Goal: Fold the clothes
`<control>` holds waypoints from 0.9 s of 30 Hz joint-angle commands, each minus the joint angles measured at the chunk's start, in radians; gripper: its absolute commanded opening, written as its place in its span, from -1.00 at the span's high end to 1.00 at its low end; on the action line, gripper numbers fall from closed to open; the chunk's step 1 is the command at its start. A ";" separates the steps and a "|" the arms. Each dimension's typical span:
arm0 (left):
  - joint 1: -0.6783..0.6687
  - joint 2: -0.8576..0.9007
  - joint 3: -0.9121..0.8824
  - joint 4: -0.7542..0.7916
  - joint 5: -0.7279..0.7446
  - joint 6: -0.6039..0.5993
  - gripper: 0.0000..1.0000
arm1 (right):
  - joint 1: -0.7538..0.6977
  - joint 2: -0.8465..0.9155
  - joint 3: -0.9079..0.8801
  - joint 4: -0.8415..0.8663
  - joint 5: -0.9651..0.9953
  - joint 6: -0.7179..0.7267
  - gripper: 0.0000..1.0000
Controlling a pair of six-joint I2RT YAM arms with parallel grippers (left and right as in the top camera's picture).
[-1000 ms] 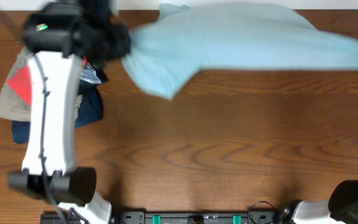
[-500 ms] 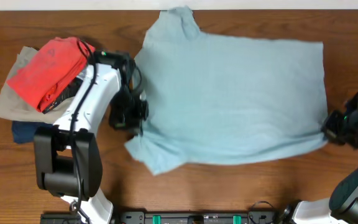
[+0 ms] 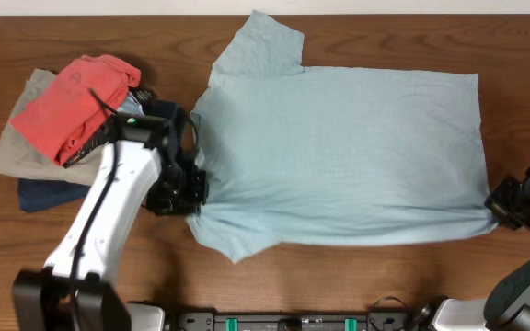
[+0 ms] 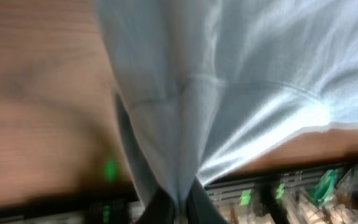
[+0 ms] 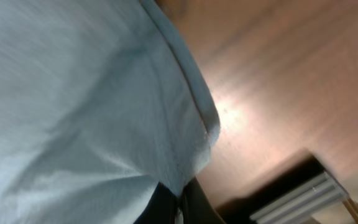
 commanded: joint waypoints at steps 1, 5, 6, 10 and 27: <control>0.043 -0.024 -0.001 0.098 -0.069 -0.085 0.88 | -0.003 -0.014 0.000 0.048 -0.071 0.011 0.98; 0.066 -0.005 -0.001 0.254 -0.058 -0.117 0.88 | 0.003 -0.014 -0.001 0.153 -0.135 0.012 0.97; 0.066 0.003 -0.001 0.282 -0.055 -0.117 0.88 | 0.007 -0.014 -0.001 0.180 -0.143 0.012 0.97; 0.066 0.043 -0.001 0.370 -0.055 -0.117 0.88 | 0.024 -0.010 -0.002 0.266 -0.161 0.011 0.97; 0.068 0.195 -0.001 0.744 -0.060 -0.136 -0.16 | 0.137 0.063 -0.005 0.678 -0.239 0.012 -0.22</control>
